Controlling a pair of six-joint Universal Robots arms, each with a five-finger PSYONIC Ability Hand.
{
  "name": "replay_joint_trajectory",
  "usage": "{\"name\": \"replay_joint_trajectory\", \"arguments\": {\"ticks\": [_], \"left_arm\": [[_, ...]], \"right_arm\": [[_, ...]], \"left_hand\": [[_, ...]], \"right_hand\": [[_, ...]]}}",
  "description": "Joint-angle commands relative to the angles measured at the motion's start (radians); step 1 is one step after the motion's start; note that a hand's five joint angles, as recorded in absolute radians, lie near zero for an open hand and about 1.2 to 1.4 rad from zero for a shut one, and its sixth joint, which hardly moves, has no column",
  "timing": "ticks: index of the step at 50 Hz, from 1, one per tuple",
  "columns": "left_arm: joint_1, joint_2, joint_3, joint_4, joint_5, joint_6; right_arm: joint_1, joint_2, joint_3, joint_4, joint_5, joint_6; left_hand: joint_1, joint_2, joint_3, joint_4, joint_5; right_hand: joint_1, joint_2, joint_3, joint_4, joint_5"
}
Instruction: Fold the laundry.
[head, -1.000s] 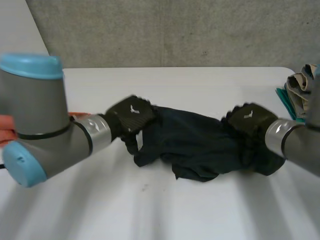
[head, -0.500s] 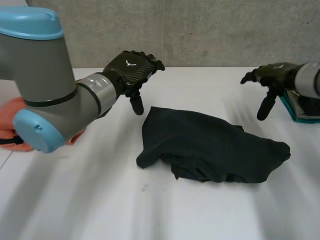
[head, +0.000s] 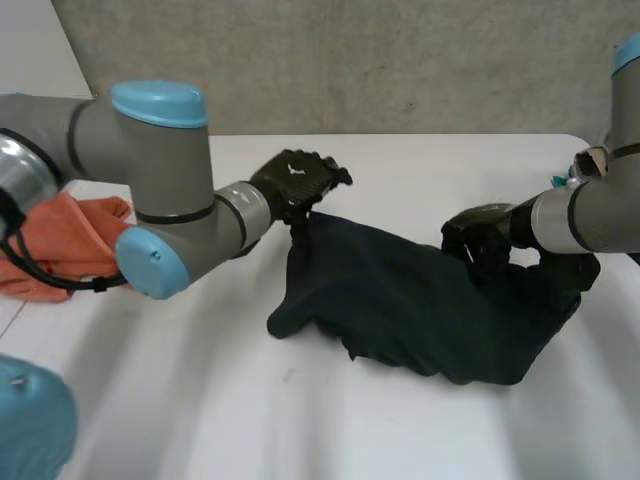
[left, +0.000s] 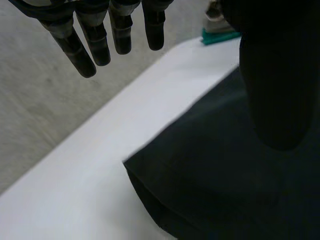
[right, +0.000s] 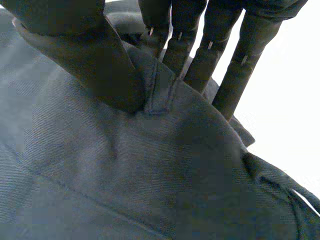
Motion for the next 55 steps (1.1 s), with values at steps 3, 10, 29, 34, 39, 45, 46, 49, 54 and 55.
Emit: {"name": "replay_joint_trajectory", "arguments": {"ticks": [3, 10, 29, 34, 39, 45, 46, 49, 54, 55], "left_arm": [[-0.035, -0.168, 0.194, -0.107, 0.014, 0.084], [-0.042, -0.299, 0.370, -0.110, -0.063, 0.137], [-0.008, 0.086, 0.377, 0.617, -0.289, -0.050], [-0.012, 0.227, 0.125, 0.653, -0.212, -0.084], [-0.005, 0.282, -0.134, 0.630, -0.235, -0.078], [0.001, 0.275, -0.428, 0.569, -0.252, -0.057], [-0.001, 0.273, -0.462, 0.558, -0.250, -0.052], [-0.007, 0.276, -0.580, 0.518, -0.236, -0.028], [-0.025, 0.304, -0.702, 0.461, -0.189, 0.028], [-0.027, 0.312, -0.716, 0.453, -0.184, 0.035]], "right_arm": [[0.031, -0.208, 0.219, -0.072, -0.018, -0.234], [0.040, -0.247, 0.215, -0.280, 0.033, -0.213], [0.039, -0.285, 0.153, -1.321, 0.266, 0.105], [0.050, -0.333, 0.236, -1.366, 0.246, 0.126], [0.046, -0.354, 0.380, -1.299, 0.191, 0.140], [0.017, -0.307, 0.620, -1.141, 0.103, 0.088], [0.014, -0.301, 0.651, -1.121, 0.100, 0.068], [0.000, -0.287, 0.762, -1.031, 0.108, -0.033], [-0.029, -0.284, 0.860, -0.880, 0.119, -0.199], [-0.035, -0.285, 0.866, -0.856, 0.114, -0.220]], "left_hand": [[-0.042, -0.035, -0.041, -0.031, -0.050], [0.467, 0.474, 0.469, 0.478, 0.459], [1.179, 1.186, 1.181, 1.190, 1.172], [1.179, 1.186, 1.181, 1.190, 1.172], [1.179, 1.186, 1.181, 1.190, 1.172], [1.179, 1.186, 1.181, 1.190, 1.172], [1.179, 1.186, 1.181, 1.190, 1.172], [1.179, 1.186, 1.181, 1.190, 1.172], [1.179, 1.186, 1.181, 1.190, 1.172], [1.179, 1.186, 1.181, 1.190, 1.172]], "right_hand": [[0.337, 0.229, 0.216, 0.207, 0.216], [0.337, 0.229, 0.216, 0.207, 0.216], [0.337, 0.229, 0.216, 0.207, 0.216], [0.337, 0.229, 0.216, 0.207, 0.216], [0.337, 0.229, 0.216, 0.207, 0.216], [0.337, 0.229, 0.216, 0.207, 0.216], [0.337, 0.229, 0.216, 0.207, 0.216], [0.337, 0.229, 0.216, 0.207, 0.216], [0.337, 0.229, 0.216, 0.207, 0.216], [0.337, 0.229, 0.216, 0.207, 0.216]]}}
